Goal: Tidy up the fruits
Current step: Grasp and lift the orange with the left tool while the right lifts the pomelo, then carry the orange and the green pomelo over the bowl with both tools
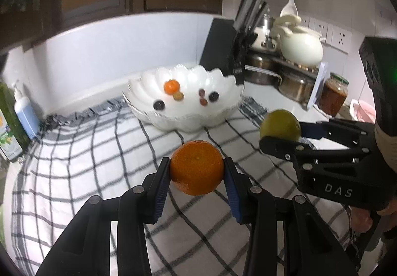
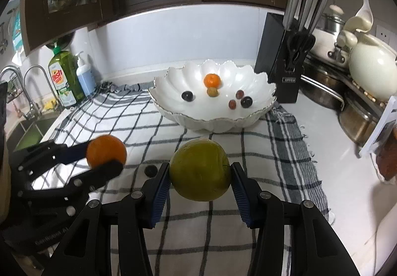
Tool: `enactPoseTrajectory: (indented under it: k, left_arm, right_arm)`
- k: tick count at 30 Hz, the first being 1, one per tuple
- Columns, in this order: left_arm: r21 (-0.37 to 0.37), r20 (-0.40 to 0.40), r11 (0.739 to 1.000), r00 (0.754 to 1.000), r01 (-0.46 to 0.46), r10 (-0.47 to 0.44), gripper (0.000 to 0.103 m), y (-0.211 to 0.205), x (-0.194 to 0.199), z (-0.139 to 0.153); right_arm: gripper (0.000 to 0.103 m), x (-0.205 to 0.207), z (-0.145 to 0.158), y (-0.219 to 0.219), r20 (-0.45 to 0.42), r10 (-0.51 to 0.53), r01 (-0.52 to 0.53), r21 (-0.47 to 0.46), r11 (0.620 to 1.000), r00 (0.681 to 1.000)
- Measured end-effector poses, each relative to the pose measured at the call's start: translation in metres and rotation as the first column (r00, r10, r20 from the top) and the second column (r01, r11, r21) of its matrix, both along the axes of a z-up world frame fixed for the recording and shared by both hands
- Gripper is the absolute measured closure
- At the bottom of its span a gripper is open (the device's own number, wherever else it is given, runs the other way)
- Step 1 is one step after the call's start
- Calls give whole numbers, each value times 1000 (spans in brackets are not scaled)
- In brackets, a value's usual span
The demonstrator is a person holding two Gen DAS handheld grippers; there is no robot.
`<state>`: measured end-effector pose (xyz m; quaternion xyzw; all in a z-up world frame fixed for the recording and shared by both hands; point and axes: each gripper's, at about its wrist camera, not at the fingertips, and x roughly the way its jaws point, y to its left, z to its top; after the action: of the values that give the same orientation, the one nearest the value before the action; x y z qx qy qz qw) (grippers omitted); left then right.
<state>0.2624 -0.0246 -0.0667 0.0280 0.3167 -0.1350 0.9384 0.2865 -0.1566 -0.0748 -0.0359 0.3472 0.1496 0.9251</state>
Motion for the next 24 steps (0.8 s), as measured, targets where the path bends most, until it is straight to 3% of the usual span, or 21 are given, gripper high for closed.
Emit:
enactPoseTrajectory:
  k: [24]
  left_arm:
    - [-11, 206, 998, 977, -58, 59, 61, 26, 20, 62]
  right_arm:
    - [53, 6, 54, 13, 172, -69, 59, 63, 996, 983]
